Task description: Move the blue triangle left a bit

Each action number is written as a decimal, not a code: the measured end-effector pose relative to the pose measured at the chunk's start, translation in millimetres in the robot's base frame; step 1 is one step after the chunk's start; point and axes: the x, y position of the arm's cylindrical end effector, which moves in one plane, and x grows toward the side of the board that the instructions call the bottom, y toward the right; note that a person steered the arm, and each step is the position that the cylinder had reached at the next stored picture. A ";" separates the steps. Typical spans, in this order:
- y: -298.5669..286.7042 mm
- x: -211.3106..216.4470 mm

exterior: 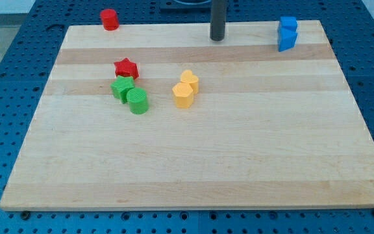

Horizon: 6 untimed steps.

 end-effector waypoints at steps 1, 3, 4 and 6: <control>27.8 27.5; 92.5 67.9; 158.5 58.9; 199.6 16.1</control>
